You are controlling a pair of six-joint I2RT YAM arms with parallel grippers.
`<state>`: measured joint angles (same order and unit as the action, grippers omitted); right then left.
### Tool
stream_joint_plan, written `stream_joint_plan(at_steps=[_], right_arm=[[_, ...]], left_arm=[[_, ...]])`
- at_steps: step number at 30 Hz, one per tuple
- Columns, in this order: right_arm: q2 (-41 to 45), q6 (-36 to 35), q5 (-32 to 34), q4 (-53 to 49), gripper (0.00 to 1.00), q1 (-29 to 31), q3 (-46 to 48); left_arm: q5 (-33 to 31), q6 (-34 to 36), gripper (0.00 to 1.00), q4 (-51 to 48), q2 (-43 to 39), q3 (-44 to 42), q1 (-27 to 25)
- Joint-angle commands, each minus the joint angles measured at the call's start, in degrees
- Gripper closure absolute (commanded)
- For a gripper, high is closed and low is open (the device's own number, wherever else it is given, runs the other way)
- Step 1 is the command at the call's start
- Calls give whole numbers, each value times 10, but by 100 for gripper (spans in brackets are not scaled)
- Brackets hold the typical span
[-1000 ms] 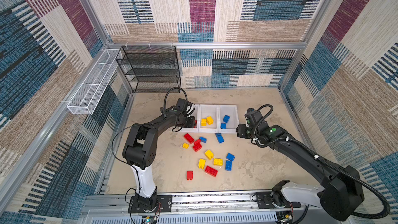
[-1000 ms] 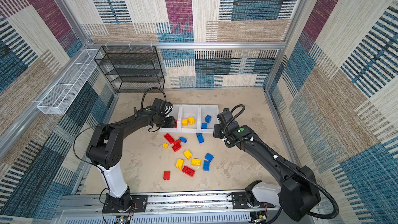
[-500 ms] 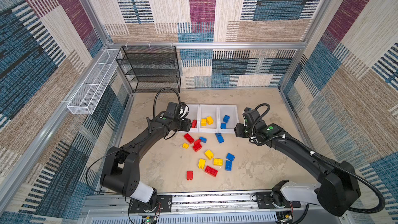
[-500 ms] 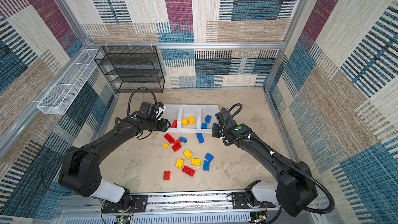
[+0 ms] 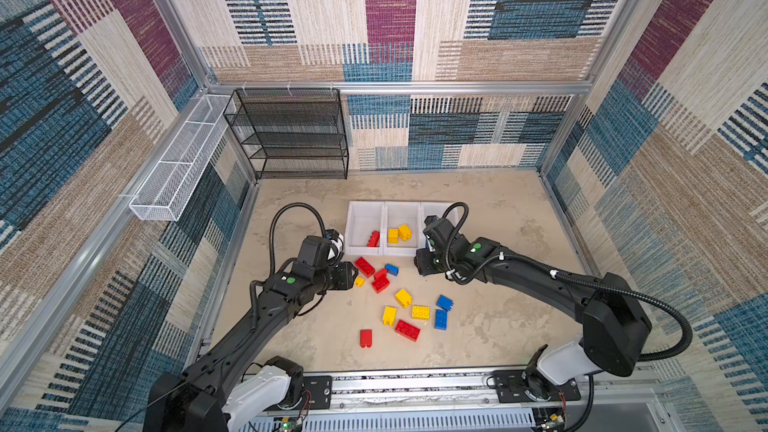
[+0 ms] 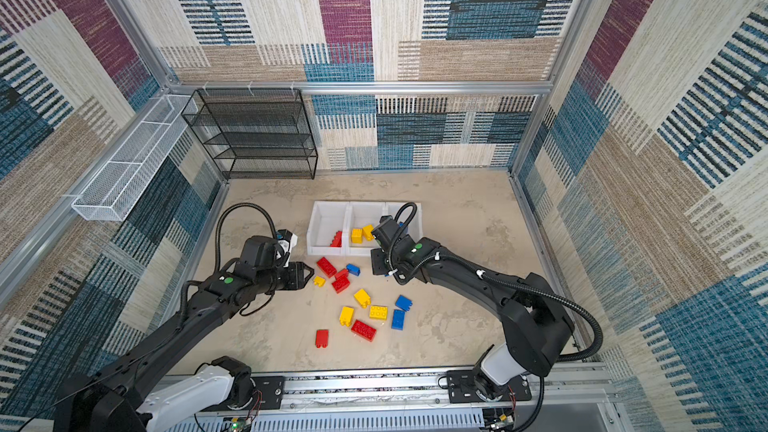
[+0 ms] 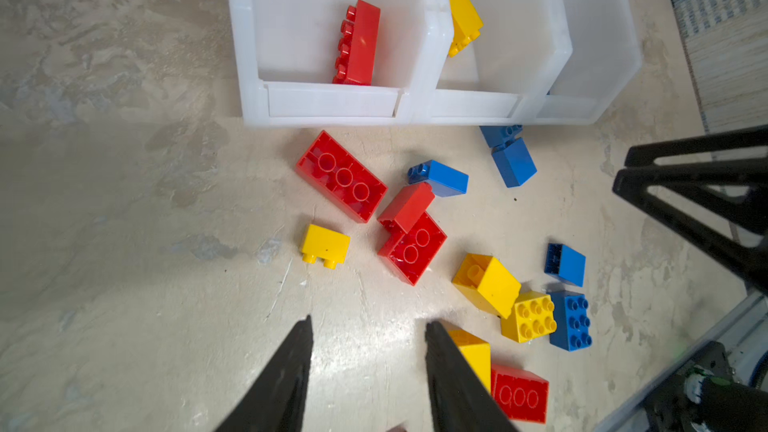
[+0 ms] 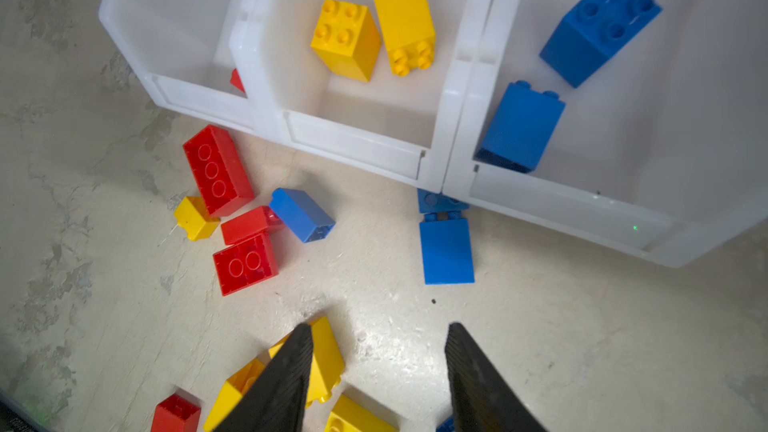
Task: Sort the legos into containers by color
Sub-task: 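Reach the right gripper down to a yellow brick while the left gripper withdraws, then close the right gripper on the yellow brick and lift it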
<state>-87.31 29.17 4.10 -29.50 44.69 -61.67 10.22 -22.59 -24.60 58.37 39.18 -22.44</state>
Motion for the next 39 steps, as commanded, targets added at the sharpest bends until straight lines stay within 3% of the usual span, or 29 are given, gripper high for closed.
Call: stream_joint_plan(at_steps=[1,15,29,39], right_arm=[[-2,17,5,4,45,20,-4],[-63,30,-22,1,45,93,9],[-121,23,-32,2,45,107,-11],[-141,28,-13,-5,58,109,-11]], left_arm=[[-22,-26,52,-8,-28,-18,-1],[-29,-57,52,-19,-67,-64,-1],[-19,-69,52,-14,-80,-84,-1],[-17,-72,52,-12,-83,-88,0]])
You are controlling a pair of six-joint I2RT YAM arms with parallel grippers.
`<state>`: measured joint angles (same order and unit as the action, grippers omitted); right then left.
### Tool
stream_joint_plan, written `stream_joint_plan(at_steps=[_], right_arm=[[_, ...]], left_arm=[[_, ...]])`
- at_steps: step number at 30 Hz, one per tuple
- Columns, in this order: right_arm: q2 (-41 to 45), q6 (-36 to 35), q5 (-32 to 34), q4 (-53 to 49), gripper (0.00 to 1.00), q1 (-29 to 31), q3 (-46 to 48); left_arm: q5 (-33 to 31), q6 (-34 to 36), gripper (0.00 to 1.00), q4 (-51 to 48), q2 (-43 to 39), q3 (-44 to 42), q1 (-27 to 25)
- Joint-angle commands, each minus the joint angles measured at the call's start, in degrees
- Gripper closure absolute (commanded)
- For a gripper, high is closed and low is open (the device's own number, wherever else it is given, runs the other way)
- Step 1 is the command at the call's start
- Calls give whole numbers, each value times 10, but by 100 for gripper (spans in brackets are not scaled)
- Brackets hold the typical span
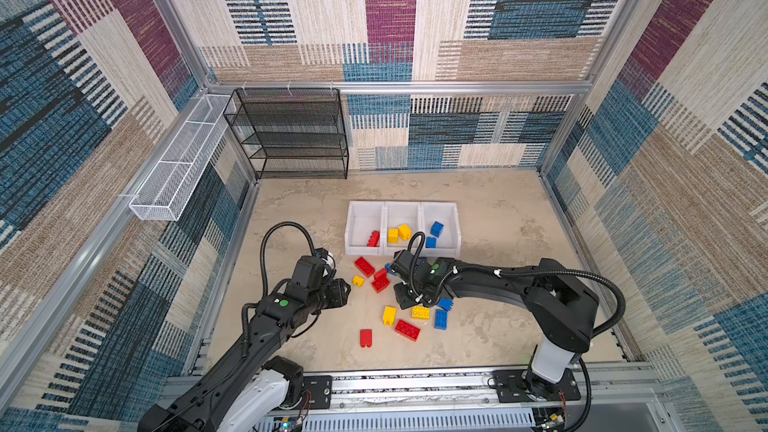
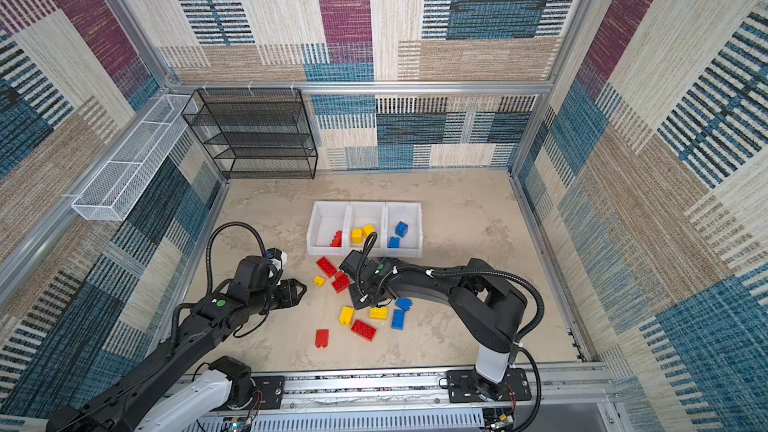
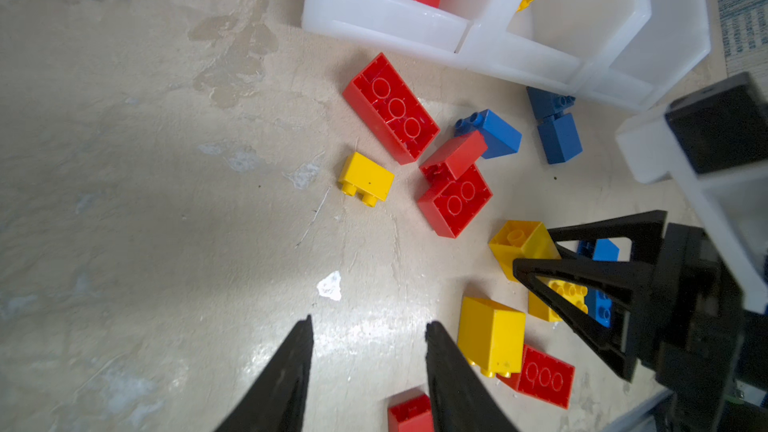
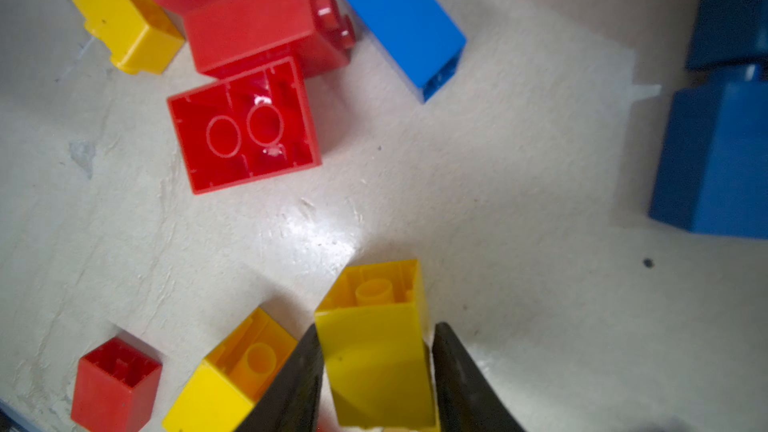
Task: Sort the legos into containers by color
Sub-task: 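Close the right gripper on the yellow brick and lift it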
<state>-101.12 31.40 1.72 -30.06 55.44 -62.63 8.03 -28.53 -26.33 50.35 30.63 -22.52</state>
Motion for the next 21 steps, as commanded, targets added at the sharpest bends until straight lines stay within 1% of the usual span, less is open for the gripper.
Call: stream_joint_plan(at_steps=[1,5,12,16,21], right_arm=[[-4,6,13,1,60,1,-3],[-8,7,17,-1,64,1,-9],[5,-6,37,-20,67,0,-31],[12,-33,46,-40,67,-15,-77],[-18,-98,74,-66,67,-72,-179]], left_arm=[[5,-13,52,5,-3,-3,1],[7,-14,52,5,-4,-4,0],[7,-15,52,6,-6,-4,0],[11,-15,52,7,-10,-5,0],[28,-15,52,8,-14,-7,0]])
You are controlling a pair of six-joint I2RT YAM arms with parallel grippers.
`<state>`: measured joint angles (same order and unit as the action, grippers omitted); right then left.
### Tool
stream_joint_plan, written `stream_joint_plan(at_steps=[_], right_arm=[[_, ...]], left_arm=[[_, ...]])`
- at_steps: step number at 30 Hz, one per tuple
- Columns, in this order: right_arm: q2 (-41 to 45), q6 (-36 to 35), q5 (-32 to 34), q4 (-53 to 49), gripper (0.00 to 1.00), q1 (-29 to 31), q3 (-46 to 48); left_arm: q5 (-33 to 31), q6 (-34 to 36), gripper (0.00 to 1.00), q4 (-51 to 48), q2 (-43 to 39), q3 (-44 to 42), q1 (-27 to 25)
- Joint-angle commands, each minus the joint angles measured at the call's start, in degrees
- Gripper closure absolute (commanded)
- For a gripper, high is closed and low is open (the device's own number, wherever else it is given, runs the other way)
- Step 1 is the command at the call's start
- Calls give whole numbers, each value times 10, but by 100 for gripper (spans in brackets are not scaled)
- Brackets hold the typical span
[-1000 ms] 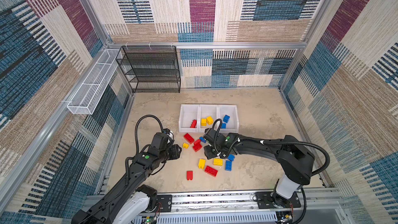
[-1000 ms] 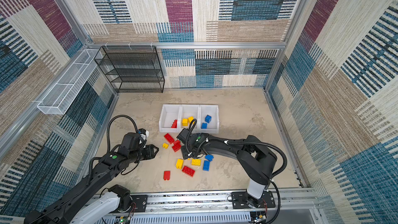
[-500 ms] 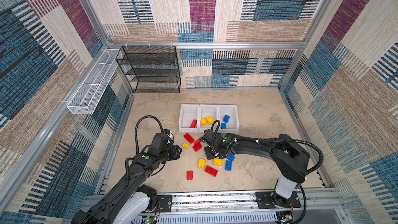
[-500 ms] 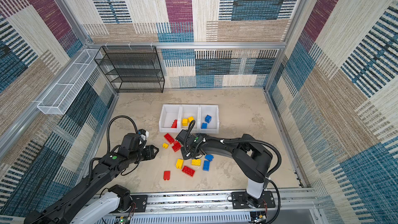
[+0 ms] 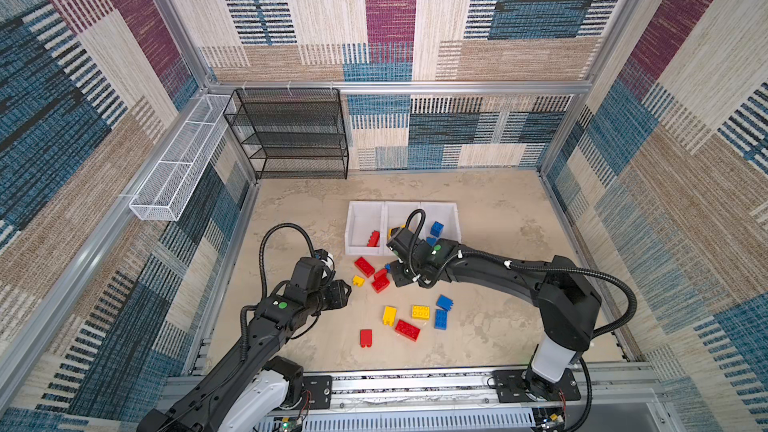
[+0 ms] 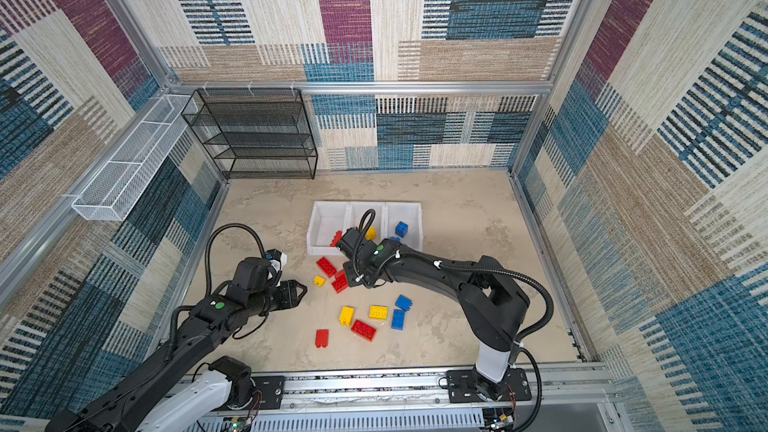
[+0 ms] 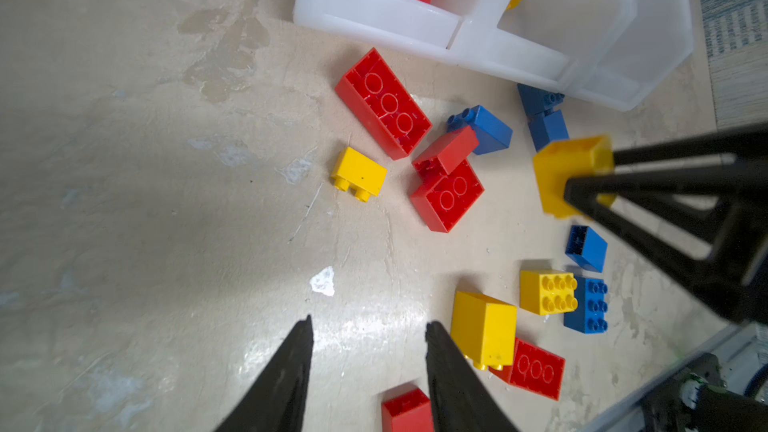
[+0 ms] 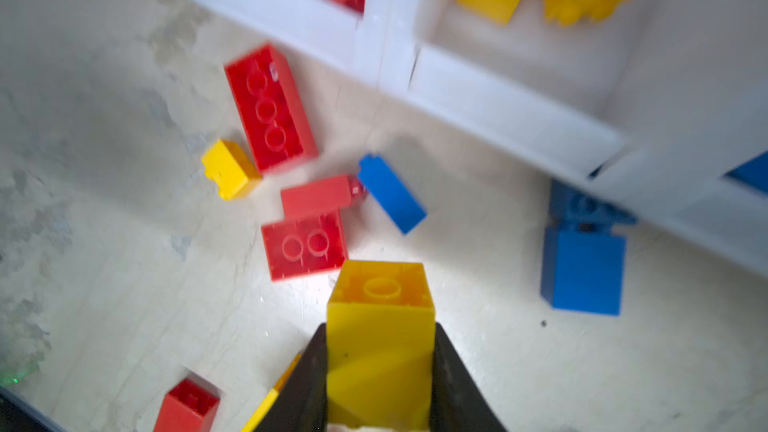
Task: Sort the legos into containers by color
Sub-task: 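Close the right gripper on the yellow brick and lift it, then carry the yellow brick into the middle compartment and open the right gripper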
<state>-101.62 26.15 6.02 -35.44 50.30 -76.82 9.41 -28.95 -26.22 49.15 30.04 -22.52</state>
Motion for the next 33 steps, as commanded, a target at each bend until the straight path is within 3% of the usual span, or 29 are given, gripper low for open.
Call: stream_joint_plan(at_steps=[1,5,17,20,27,33], right_arm=[[-23,-57,34,-11,67,-36,-59],[-73,-80,33,-8,67,-87,-134],[-206,-86,20,-19,66,-144,-273],[-222,-85,19,-25,63,-148,-290],[-223,-83,15,-30,44,-150,-306],[-207,-88,21,-37,42,-149,-299]], left_arm=[[16,-10,52,7,-1,-2,0],[20,-12,52,6,-2,-3,0],[26,-19,52,6,-13,-11,-1],[25,-20,52,6,-15,-12,-1],[23,-21,52,4,-17,-13,0],[22,-22,52,5,-17,-13,0]])
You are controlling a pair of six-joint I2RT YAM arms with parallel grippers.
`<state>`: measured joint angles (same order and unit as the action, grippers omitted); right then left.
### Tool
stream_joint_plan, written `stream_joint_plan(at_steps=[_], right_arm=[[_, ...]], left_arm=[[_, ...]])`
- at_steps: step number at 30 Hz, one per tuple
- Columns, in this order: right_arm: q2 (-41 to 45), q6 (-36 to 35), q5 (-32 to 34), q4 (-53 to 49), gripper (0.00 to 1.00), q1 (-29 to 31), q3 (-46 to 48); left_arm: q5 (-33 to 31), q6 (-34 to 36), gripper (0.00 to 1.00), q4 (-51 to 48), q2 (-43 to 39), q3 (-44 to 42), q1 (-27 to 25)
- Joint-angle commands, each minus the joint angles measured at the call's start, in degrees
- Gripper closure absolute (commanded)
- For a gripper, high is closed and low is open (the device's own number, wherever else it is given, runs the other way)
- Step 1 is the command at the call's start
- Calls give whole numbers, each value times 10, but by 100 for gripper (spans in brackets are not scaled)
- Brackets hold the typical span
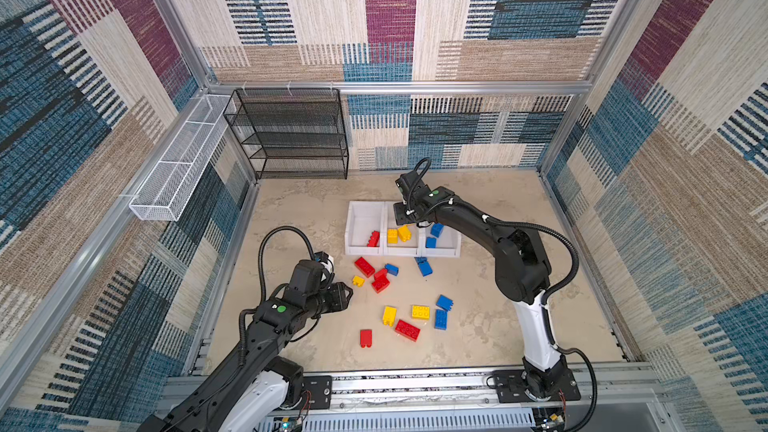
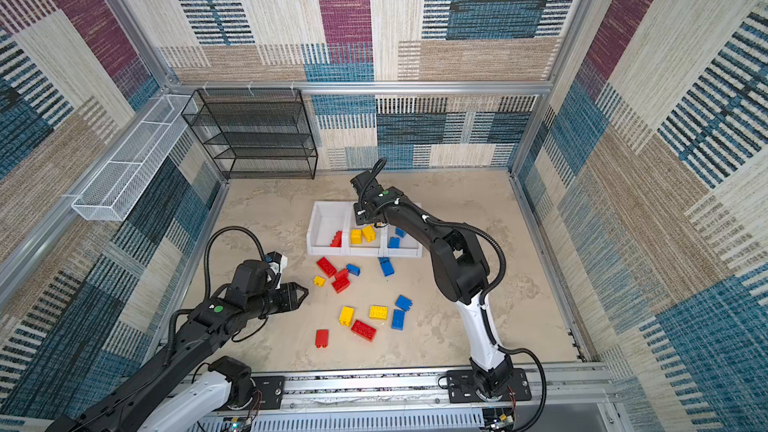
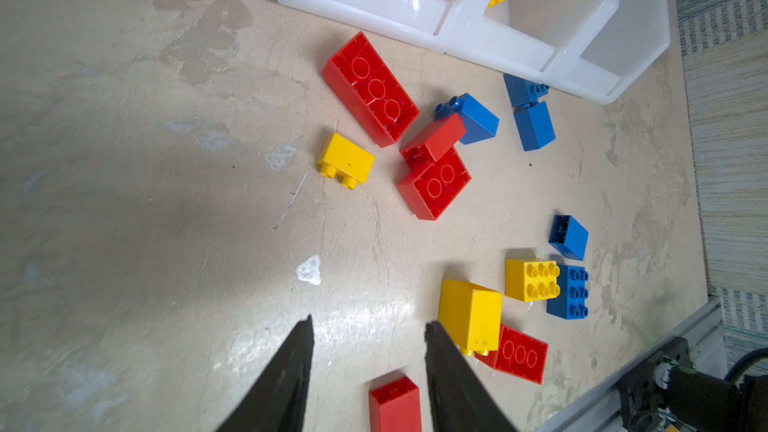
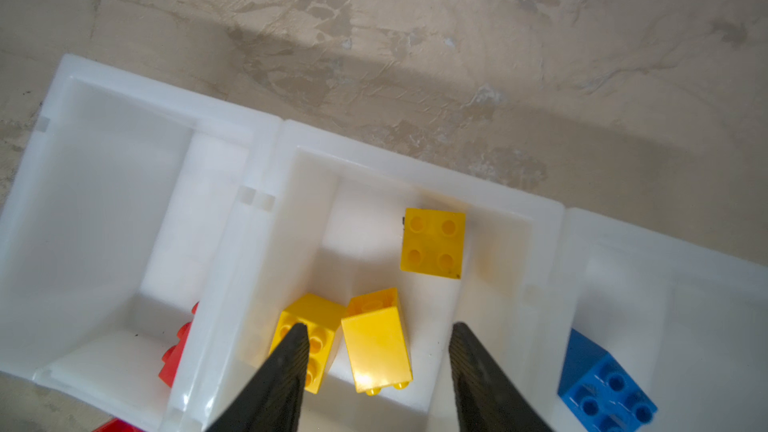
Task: Sort the legos into containers by color
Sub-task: 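Carry the yellow brick into the middle compartment and open the right gripper, then lower the right gripper to a blue brick by the bin front and grasp it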
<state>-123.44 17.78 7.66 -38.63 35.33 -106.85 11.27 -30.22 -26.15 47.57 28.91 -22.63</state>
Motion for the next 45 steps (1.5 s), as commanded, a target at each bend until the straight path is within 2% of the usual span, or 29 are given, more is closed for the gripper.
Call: stream_joint_plan(at_steps=[1,7,10,18,24,33,40,45], right_arm=[[17,-4,3,-5,43,1,5],[58,0,-3,1,43,1,38],[101,3,-1,8,43,1,84],[253,23,11,32,43,1,291],[317,52,-7,61,44,3,414],[298,78,-23,107,43,39,463],[235,66,-22,115,43,55,428],[222,62,-4,118,44,55,430]], left_arm=[[3,-9,52,4,-1,-2,0],[3,-9,52,4,-2,-3,0],[2,-9,53,4,-2,-3,0],[0,-9,53,6,2,-1,1],[5,-9,52,7,12,2,1],[4,-12,53,7,18,4,0],[2,-14,53,-1,4,2,0],[3,-14,53,-7,13,7,0]])
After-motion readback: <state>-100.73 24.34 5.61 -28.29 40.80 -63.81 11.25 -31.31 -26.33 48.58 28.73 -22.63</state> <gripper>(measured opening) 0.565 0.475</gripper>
